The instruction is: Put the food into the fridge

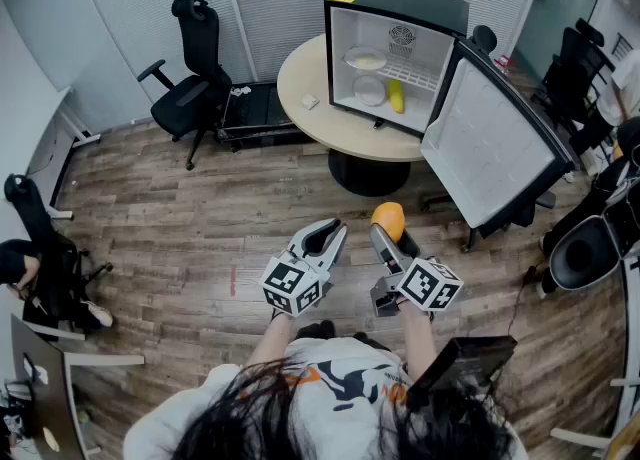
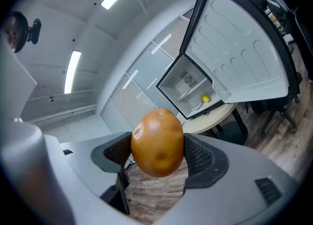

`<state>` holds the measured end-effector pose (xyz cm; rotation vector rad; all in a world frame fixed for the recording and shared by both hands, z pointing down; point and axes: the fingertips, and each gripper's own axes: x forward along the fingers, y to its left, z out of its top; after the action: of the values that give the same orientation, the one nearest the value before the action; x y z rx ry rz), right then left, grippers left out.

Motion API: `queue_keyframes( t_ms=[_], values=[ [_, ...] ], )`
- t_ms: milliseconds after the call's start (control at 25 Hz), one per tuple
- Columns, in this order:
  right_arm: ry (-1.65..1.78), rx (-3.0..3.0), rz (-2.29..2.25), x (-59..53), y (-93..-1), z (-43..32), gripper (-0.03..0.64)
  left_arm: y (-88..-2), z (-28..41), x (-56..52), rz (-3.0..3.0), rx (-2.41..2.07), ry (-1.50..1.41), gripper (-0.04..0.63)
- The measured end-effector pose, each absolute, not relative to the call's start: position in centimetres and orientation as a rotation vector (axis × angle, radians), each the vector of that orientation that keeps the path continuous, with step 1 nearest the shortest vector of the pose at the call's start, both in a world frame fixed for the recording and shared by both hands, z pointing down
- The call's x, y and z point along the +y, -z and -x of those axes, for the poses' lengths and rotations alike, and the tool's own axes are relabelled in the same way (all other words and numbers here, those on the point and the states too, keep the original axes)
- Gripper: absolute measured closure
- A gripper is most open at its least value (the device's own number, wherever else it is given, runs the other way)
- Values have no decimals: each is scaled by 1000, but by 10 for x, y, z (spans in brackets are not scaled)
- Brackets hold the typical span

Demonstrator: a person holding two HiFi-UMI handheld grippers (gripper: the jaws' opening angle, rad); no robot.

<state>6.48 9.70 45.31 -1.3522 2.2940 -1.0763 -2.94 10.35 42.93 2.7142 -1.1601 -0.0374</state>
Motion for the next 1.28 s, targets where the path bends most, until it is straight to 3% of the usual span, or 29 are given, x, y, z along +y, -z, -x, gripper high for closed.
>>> queue_keyframes(
  t_ms=[1280],
  values=[
    [1038,2285,1568,62,-474,-23,276,-442,66,69,-2778,-1009,-11,548]
  ],
)
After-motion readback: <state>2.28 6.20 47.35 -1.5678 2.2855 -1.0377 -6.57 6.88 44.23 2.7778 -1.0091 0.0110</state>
